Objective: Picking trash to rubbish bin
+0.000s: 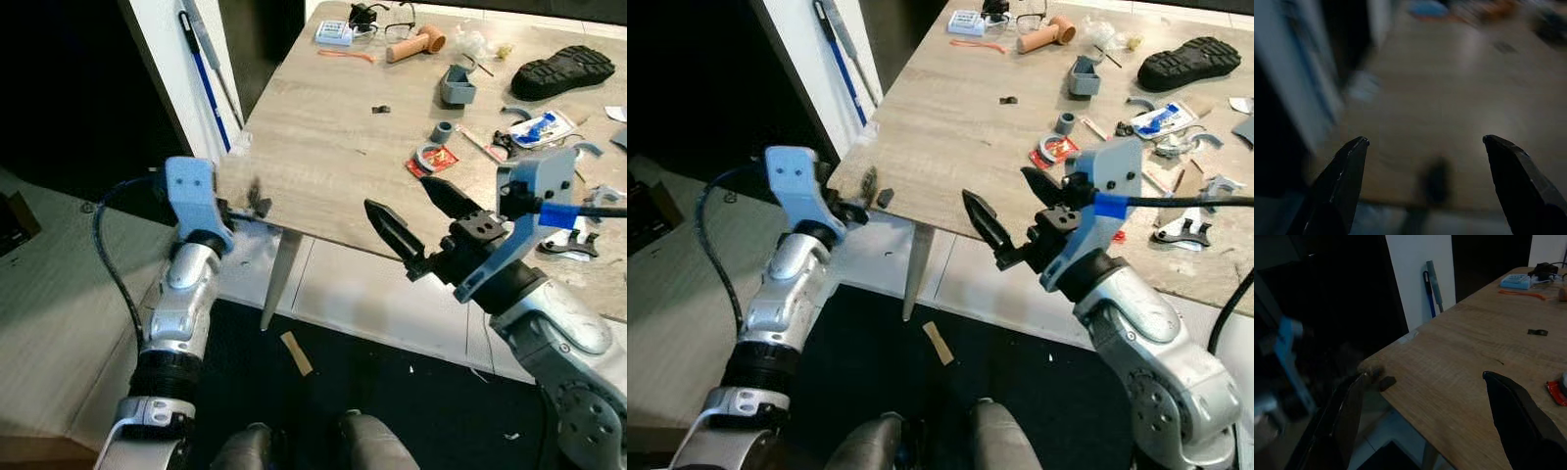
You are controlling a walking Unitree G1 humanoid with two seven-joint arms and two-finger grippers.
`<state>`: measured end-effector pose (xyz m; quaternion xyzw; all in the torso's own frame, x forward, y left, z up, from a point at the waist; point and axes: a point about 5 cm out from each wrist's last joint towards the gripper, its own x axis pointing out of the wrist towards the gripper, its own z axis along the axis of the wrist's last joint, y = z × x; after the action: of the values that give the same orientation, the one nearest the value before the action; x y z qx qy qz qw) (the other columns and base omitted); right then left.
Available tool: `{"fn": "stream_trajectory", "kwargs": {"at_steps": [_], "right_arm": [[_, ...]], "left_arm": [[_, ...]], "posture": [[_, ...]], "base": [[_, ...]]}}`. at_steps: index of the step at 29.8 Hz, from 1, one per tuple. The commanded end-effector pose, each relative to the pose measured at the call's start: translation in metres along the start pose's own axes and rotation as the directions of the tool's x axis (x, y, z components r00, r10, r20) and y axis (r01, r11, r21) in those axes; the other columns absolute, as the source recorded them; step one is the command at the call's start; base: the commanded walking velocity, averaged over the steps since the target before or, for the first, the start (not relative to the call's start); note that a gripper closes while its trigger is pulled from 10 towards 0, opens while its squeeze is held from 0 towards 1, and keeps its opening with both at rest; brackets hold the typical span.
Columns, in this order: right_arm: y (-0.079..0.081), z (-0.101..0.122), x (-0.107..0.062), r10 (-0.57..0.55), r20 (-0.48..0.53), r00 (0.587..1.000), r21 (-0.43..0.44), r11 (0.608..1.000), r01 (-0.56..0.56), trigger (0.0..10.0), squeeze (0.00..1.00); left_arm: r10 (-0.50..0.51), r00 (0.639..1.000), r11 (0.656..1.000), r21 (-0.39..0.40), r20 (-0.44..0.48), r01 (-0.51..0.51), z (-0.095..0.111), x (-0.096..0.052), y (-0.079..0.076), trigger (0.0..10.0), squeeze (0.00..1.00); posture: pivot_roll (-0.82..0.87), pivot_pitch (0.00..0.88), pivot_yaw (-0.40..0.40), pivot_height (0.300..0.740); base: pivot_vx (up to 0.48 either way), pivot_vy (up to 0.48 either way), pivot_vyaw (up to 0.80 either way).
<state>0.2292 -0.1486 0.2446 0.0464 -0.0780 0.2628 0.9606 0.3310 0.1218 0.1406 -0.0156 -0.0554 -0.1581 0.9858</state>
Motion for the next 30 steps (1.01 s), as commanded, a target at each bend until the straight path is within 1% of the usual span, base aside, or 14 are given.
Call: {"fn": "stream_trajectory", "kwargs": {"at_steps": [1, 2, 3, 9, 12, 16, 18, 21, 27, 30], "right_arm": [[0.006, 0.005, -0.003, 0.017, 0.01, 1.0, -0.011, 1.0, -0.017, 10.0, 0.0], [0.006, 0.005, -0.003, 0.017, 0.01, 1.0, -0.011, 1.0, -0.017, 10.0, 0.0], [0.006, 0.006, -0.004, 0.015, 0.011, 1.0, -0.011, 1.0, -0.015, 10.0, 0.0], [0.005, 0.007, -0.005, 0.011, 0.012, 1.0, -0.011, 1.0, -0.011, 10.0, 0.0], [0.005, 0.008, -0.004, 0.011, 0.012, 1.0, -0.009, 1.0, -0.011, 10.0, 0.0], [0.006, 0.009, -0.004, 0.012, 0.013, 1.0, -0.009, 1.0, -0.012, 10.0, 0.0], [0.005, 0.01, -0.004, 0.011, 0.014, 1.0, -0.008, 1.0, -0.011, 10.0, 0.0], [0.005, 0.01, -0.004, 0.01, 0.015, 1.0, -0.007, 1.0, -0.01, 10.0, 0.0], [0.005, 0.012, -0.005, 0.009, 0.018, 1.0, -0.008, 1.0, -0.009, 10.0, 0.0], [0.005, 0.013, -0.005, 0.006, 0.02, 1.0, -0.008, 1.0, -0.006, 10.0, 0.0]], "left_arm": [[-0.056, 0.996, 0.998, 0.012, -0.065, 0.057, -0.018, -0.006, -0.004, 10.0, 0.81], [-0.056, 0.996, 0.998, 0.012, -0.065, 0.057, -0.018, -0.006, -0.004, 10.0, 0.81], [-0.075, 0.994, 0.997, 0.006, -0.077, 0.076, -0.022, -0.007, -0.004, 10.0, 0.0], [-0.082, 0.994, 0.997, 0.0, -0.07, 0.082, -0.02, -0.003, -0.004, 10.0, 0.0], [-0.088, 0.995, 0.996, -0.005, -0.037, 0.088, -0.013, 0.004, -0.007, 10.0, 0.0], [-0.073, 0.997, 0.997, 0.004, -0.008, 0.073, -0.007, 0.009, -0.004, 10.0, 0.0], [-0.054, 0.998, 0.998, 0.012, 0.018, 0.054, 0.0, 0.013, -0.002, 10.0, 0.0], [-0.051, 0.998, 0.999, 0.015, 0.025, 0.051, 0.002, 0.015, -0.001, 10.0, 0.0], [-0.052, 0.999, 0.998, 0.038, 0.001, 0.052, -0.004, 0.012, -0.001, 10.0, 0.0], [-0.015, 0.999, 0.998, 0.066, -0.047, 0.018, -0.014, 0.01, 0.004, 10.0, 0.0]], "posture": [[-0.22, 0.226, 0.092, 0.74], [-0.22, 0.226, 0.092, 0.74], [-0.23, 0.233, 0.093, 0.74], [-0.24, 0.236, 0.095, 0.74], [-0.24, 0.238, 0.094, 0.74], [-0.24, 0.246, 0.091, 0.74], [-0.24, 0.25, 0.09, 0.74], [-0.24, 0.255, 0.089, 0.74], [-0.24, 0.261, 0.091, 0.74], [-0.25, 0.264, 0.092, 0.74]], "base": [[0.0, 0.0, 0.0], [0.0, 0.0, 0.0], [0.0, 0.0, 0.0], [0.0, 0.0, 0.0], [0.0, 0.0, 0.0], [0.0, 0.0, 0.0], [0.0, 0.0, 0.0], [0.0, 0.0, 0.0], [0.0, 0.0, 0.0], [0.0, 0.0, 0.0]]}}
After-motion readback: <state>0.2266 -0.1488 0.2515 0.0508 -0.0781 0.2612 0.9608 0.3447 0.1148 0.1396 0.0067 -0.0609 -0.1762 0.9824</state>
